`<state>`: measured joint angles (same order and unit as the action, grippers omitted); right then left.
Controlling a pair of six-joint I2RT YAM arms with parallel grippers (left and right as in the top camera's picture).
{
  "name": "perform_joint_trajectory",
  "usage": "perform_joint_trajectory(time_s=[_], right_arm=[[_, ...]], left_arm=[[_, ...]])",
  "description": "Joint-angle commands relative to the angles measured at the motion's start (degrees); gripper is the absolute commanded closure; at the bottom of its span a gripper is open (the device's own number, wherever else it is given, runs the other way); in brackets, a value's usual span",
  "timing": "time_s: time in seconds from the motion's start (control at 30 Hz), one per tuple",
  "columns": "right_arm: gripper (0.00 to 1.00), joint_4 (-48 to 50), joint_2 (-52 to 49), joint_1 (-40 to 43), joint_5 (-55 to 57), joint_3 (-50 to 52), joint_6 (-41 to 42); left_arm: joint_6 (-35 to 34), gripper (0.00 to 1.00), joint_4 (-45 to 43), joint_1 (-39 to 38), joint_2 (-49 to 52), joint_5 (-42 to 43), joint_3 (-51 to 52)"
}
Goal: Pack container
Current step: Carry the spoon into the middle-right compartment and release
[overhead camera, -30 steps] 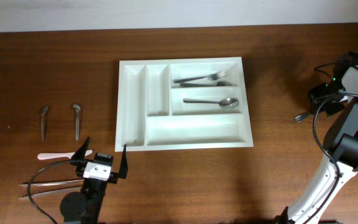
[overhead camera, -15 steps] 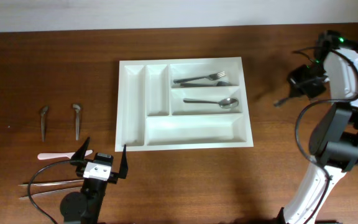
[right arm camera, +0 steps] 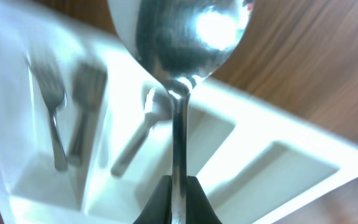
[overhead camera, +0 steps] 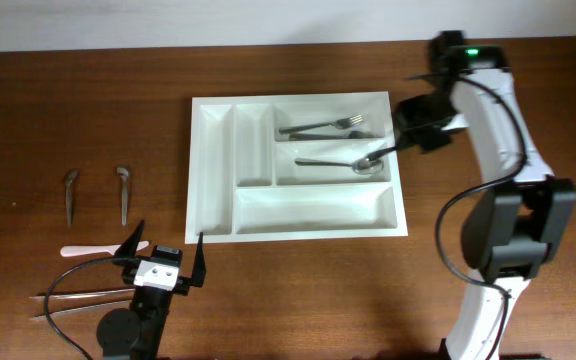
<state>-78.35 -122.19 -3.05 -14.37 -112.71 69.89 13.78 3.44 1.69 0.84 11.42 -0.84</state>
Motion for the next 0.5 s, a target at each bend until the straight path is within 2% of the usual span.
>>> perform_joint_trajectory(time_s=[0.0, 0.23, 0.47], right_arm=[[0.96, -0.33, 1.18, -4.55, -0.33, -0.83, 10.88], [0.95, 0.20, 0.52, -10.86, -0.22, -0.76, 20.87], [0.91, 5.40, -0.07, -14.67, 2.51, -0.76, 21.31]], left_arm=[[0.48, 0.01, 0.02, 0.35, -0.22, 0.83, 0.33], [0.48, 0.01, 0.02, 0.35, -0.22, 0.81, 0.33], [0.48, 0.01, 0.02, 0.35, -0.22, 0.81, 0.33]])
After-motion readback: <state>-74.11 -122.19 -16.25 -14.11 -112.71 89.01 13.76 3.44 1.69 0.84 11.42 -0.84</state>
